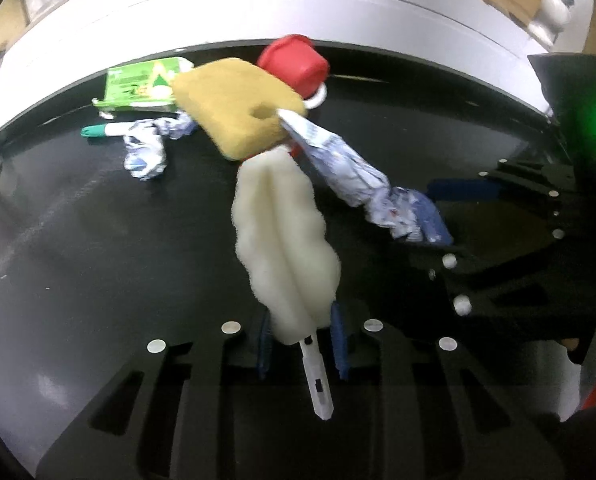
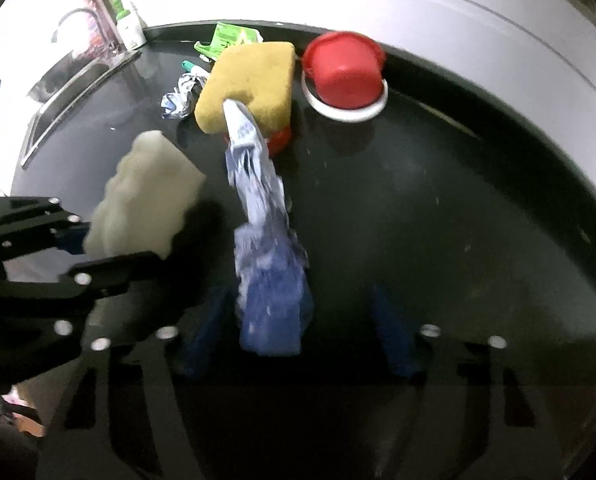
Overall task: Collect trash
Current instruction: 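Grasp the white foam piece with the left tool while the right tool grasps the foil wrapper, then carry foam piece and foil wrapper down to the bin and open both tools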
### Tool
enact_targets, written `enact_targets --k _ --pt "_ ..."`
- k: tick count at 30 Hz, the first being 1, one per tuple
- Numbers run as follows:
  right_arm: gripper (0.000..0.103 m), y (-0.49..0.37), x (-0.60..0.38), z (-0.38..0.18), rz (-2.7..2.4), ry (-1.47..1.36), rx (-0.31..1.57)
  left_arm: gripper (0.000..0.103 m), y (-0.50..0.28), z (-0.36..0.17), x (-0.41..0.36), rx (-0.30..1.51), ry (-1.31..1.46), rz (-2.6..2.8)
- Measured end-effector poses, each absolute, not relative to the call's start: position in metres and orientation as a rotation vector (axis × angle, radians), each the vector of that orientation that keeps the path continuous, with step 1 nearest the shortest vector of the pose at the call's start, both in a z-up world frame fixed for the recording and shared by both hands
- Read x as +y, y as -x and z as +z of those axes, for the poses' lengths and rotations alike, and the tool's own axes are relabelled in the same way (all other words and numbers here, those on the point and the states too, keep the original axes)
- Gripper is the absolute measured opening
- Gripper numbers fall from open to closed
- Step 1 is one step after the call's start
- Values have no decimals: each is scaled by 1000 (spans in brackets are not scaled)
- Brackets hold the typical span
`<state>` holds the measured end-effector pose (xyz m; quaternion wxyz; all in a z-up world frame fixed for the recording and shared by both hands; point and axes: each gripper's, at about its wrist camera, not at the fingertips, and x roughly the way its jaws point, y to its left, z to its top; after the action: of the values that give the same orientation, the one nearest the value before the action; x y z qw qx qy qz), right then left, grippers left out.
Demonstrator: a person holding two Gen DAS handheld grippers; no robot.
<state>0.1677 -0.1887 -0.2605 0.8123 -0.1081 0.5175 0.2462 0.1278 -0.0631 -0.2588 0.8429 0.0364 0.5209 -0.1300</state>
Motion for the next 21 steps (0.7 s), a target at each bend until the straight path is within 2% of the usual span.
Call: enact_targets --k 1,2,9,21 --pt "37 -170 -185 -260 529 250 1091 23 -129 -257 -59 1099 -69 -266" --pt "31 -171 -184 -260 524 260 1090 23 -130 -254 -56 1098 -61 -258" --pt "29 -173 -191 -240 514 190 1099 23 -133 -235 -50 1078 -62 -207" --pt "29 -126 -207 -174 502 145 1040 23 -103 -189 -49 1044 -85 -117"
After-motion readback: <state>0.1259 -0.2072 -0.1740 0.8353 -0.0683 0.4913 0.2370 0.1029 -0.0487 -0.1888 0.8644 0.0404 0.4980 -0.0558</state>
